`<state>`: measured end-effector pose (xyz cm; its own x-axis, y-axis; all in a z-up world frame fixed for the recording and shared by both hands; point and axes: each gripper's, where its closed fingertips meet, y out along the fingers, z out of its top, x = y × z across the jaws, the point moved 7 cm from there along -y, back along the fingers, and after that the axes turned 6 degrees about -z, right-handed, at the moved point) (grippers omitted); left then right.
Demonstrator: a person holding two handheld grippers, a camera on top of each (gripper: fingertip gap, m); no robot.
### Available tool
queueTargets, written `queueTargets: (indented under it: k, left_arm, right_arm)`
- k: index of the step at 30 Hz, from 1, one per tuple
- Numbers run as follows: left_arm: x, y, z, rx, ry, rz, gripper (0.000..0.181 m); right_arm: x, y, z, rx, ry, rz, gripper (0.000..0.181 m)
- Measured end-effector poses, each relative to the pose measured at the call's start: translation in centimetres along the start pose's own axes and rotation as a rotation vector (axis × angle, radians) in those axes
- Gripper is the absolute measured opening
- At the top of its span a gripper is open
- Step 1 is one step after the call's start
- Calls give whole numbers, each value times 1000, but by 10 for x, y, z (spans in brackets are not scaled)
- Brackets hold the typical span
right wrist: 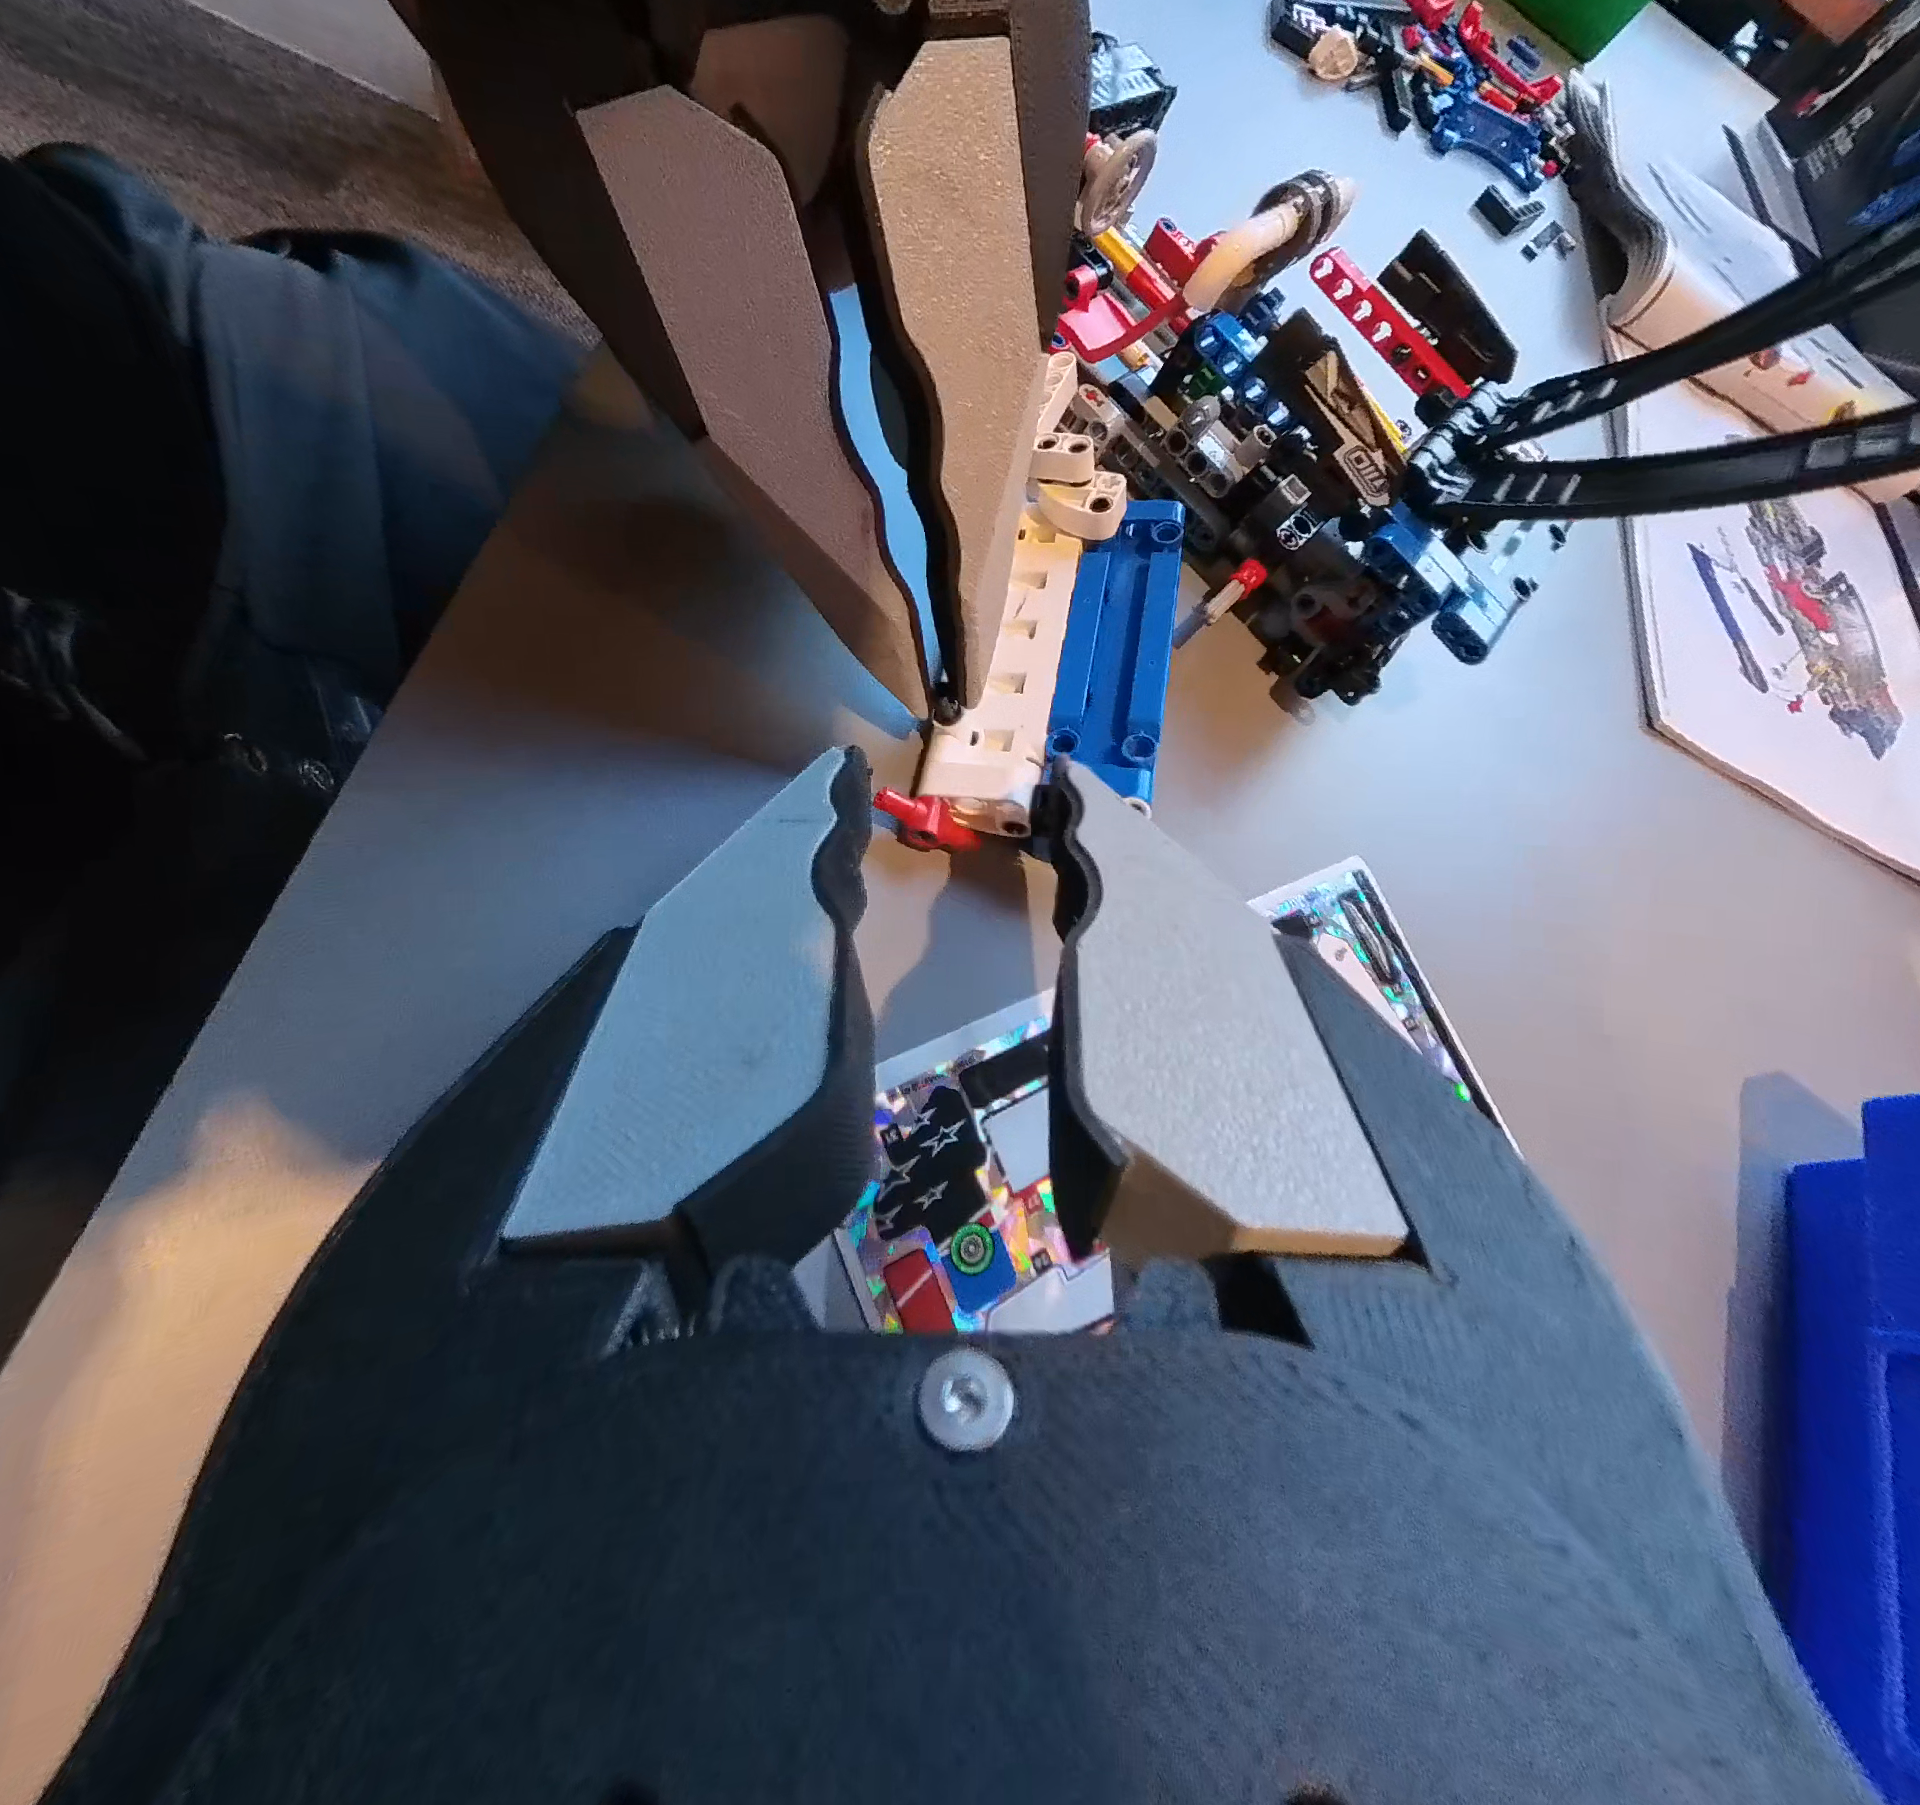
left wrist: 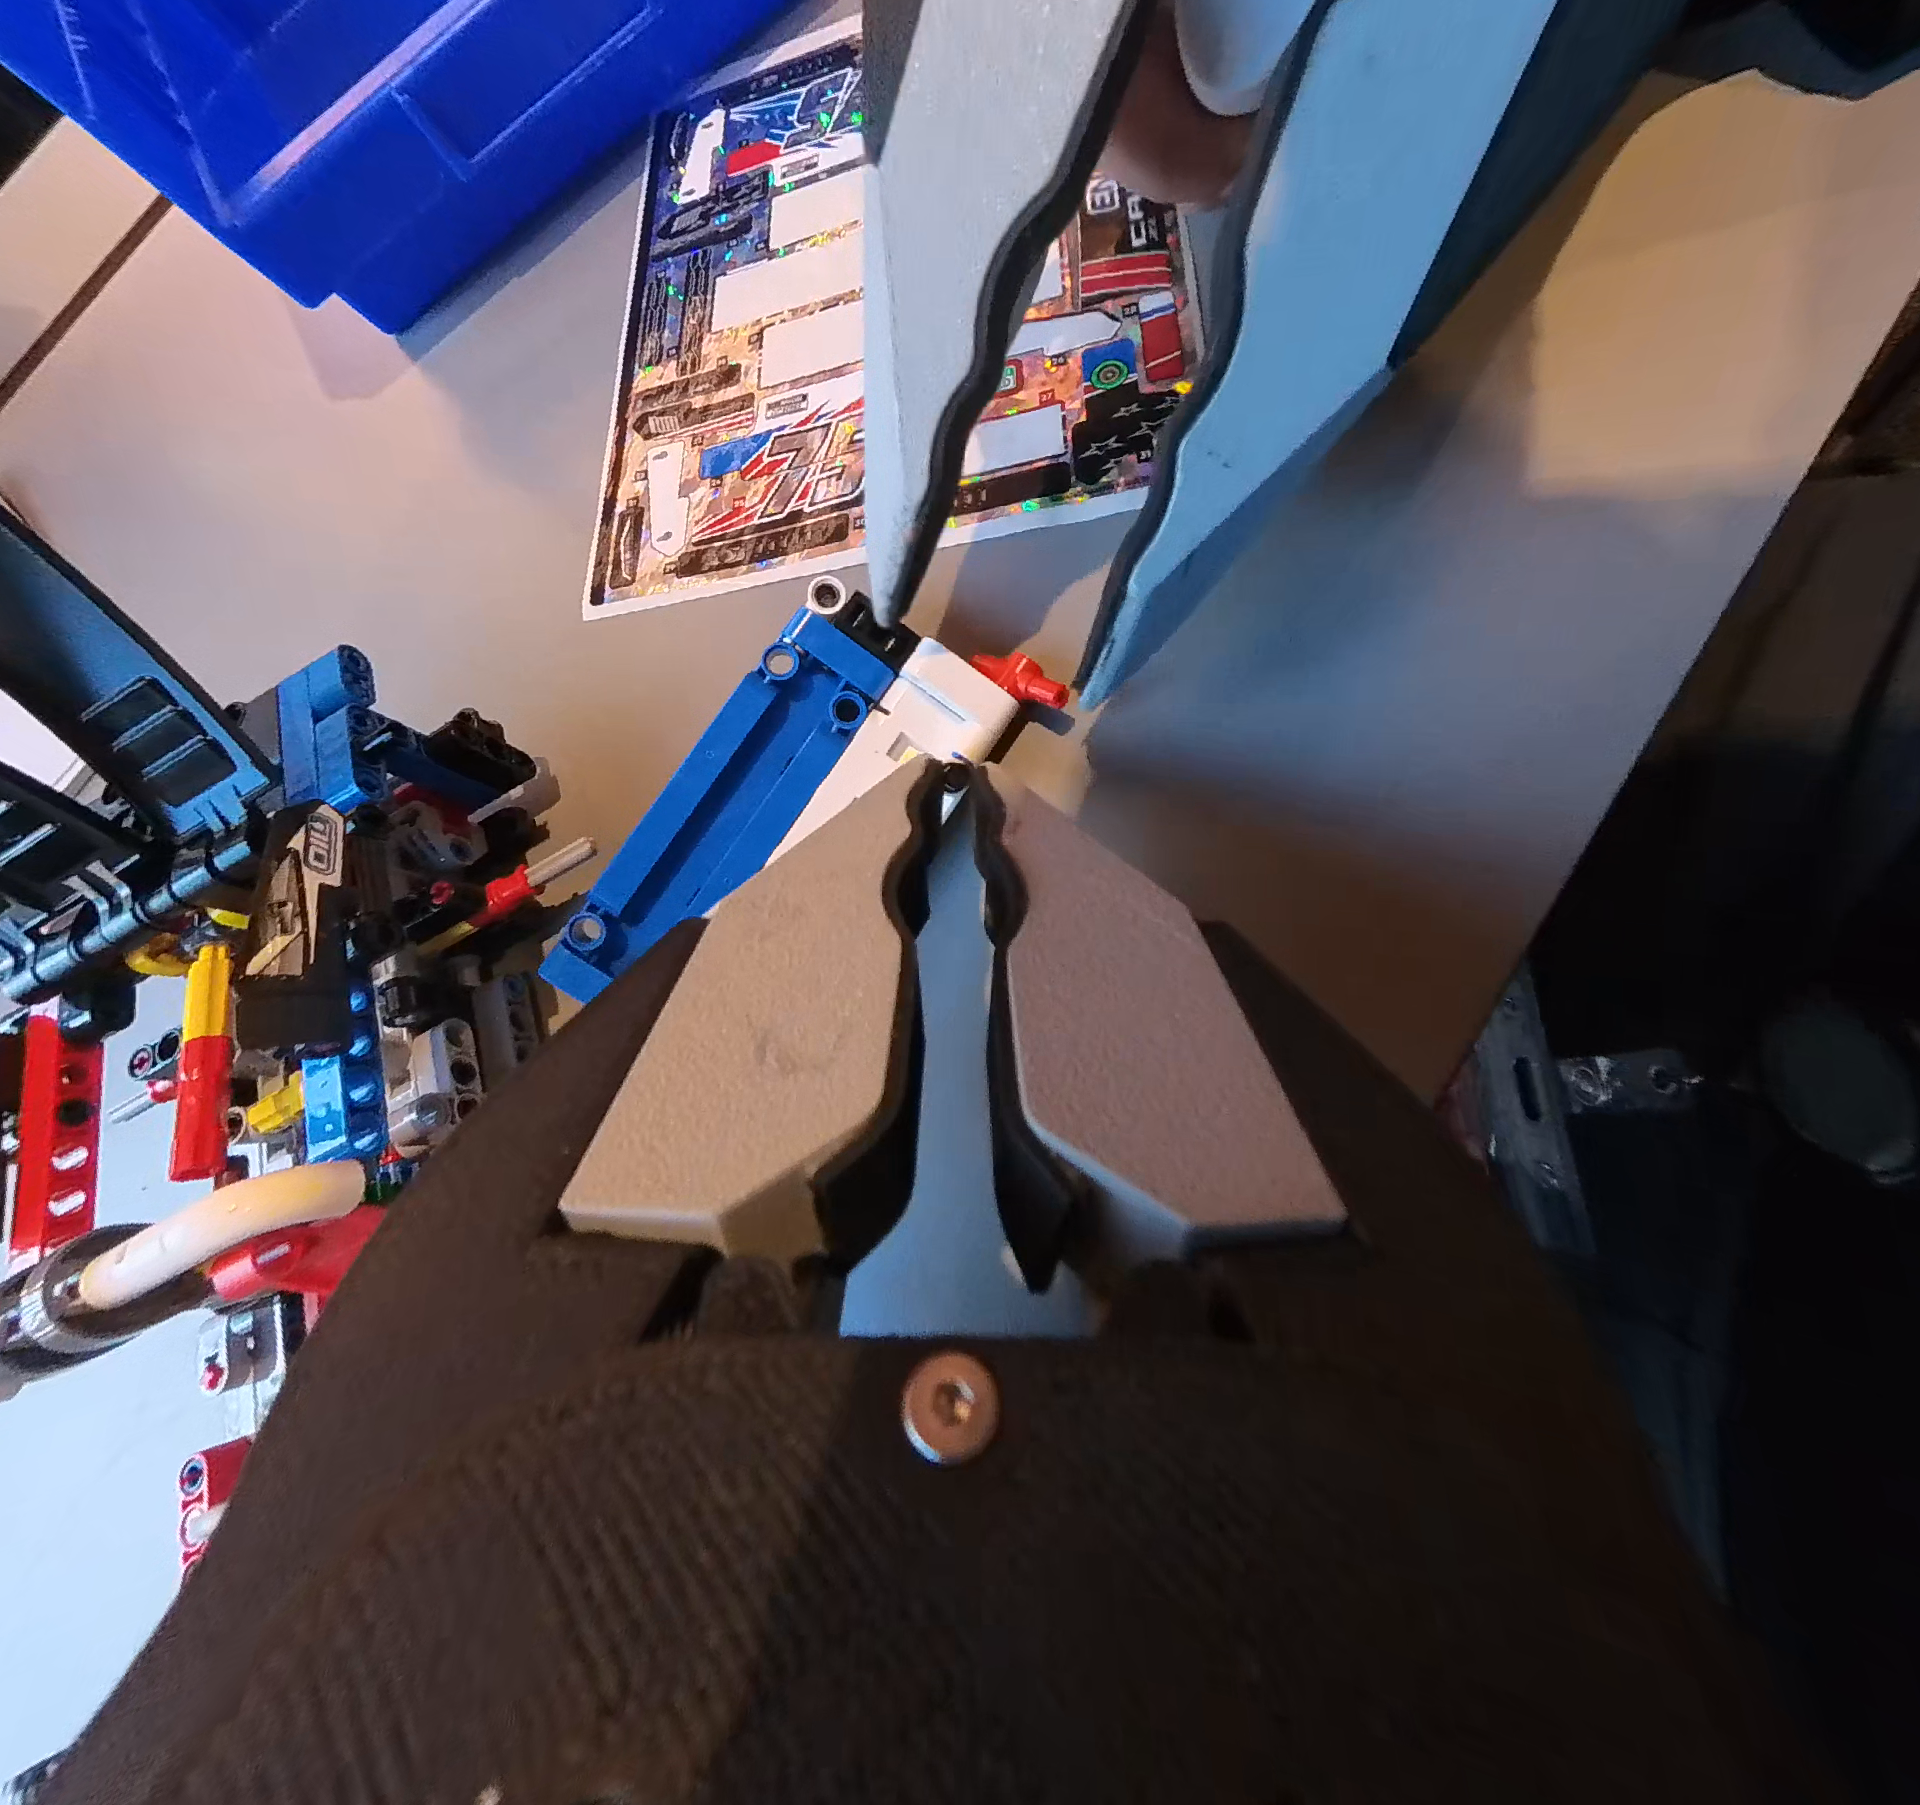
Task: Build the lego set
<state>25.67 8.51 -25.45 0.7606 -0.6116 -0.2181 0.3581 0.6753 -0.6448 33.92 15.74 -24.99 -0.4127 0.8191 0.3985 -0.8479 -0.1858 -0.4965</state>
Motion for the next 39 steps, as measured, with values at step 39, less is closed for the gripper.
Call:
queueTargets:
  k: [39]
  left_arm:
    - [9,-4,1,-1,-13,18,2]
  right_arm:
    - [-7,21,8,-50,-97,61,22]
